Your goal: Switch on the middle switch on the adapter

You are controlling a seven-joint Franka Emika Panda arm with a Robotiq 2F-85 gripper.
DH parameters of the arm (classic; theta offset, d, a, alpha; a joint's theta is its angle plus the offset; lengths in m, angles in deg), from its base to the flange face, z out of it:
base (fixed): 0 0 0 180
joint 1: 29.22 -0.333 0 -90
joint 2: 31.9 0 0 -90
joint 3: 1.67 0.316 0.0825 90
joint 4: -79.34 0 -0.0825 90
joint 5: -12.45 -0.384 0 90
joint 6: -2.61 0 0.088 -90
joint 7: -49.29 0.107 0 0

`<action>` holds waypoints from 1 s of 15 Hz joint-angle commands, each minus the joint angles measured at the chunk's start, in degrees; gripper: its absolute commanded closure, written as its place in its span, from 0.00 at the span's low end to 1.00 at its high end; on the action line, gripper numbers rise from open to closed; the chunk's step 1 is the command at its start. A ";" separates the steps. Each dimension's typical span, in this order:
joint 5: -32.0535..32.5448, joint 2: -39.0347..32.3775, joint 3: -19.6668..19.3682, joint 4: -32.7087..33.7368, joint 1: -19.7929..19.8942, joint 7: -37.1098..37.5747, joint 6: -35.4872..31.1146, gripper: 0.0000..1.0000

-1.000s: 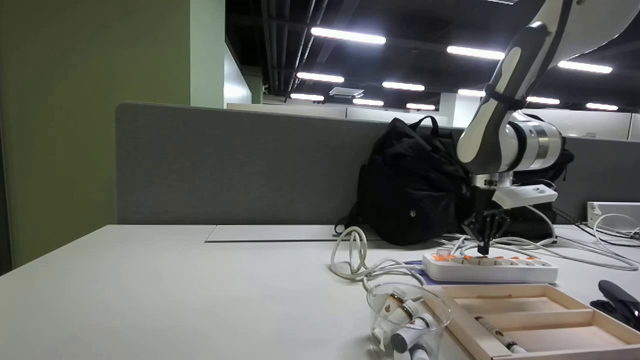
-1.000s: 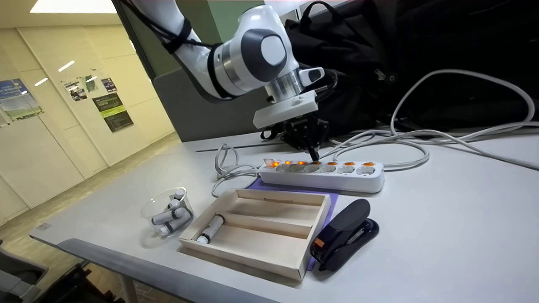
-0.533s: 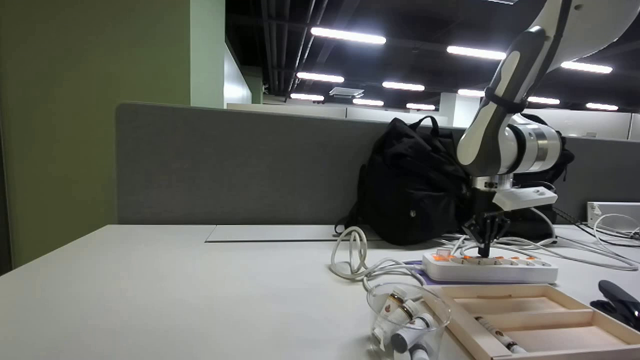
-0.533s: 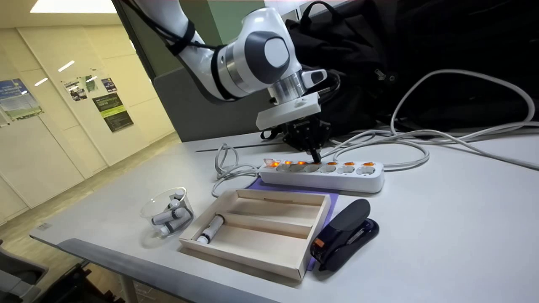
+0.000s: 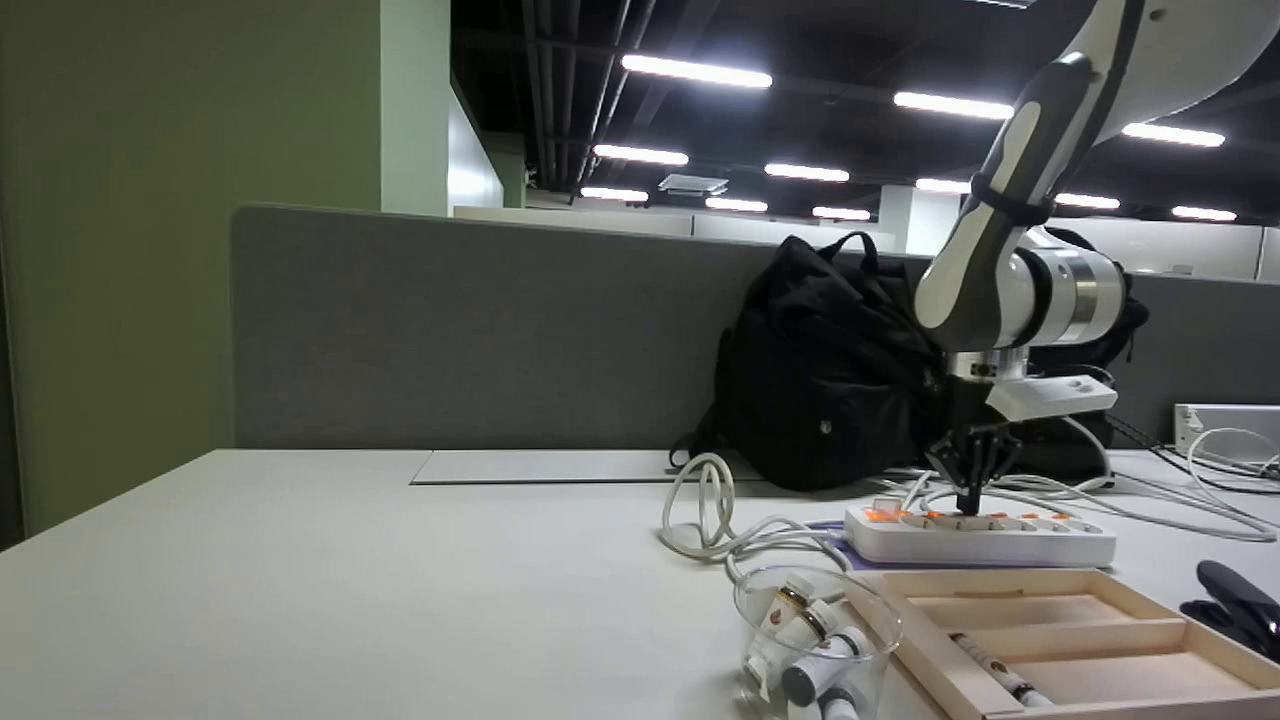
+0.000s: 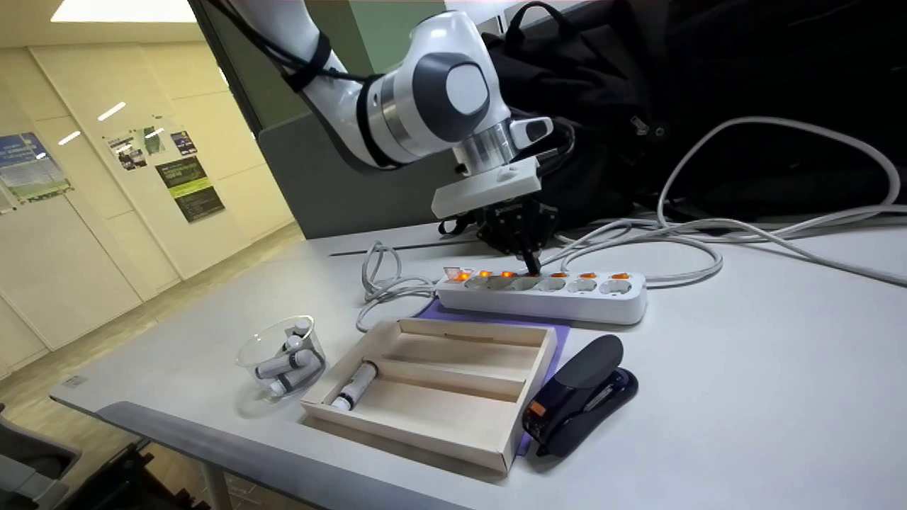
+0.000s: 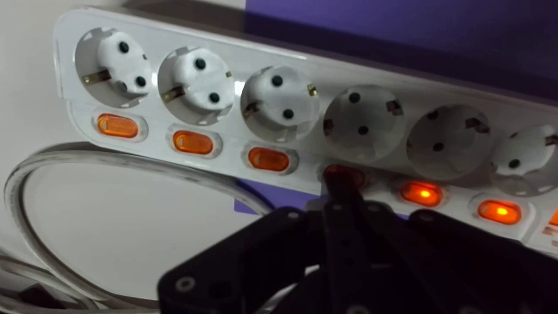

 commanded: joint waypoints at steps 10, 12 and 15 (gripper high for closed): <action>-16.19 -6.39 13.26 8.67 16.91 -20.25 11.57 1.00; -17.78 -6.92 13.01 10.09 17.19 -21.45 14.25 1.00; -21.63 -8.26 13.92 13.40 19.11 -25.48 21.04 1.00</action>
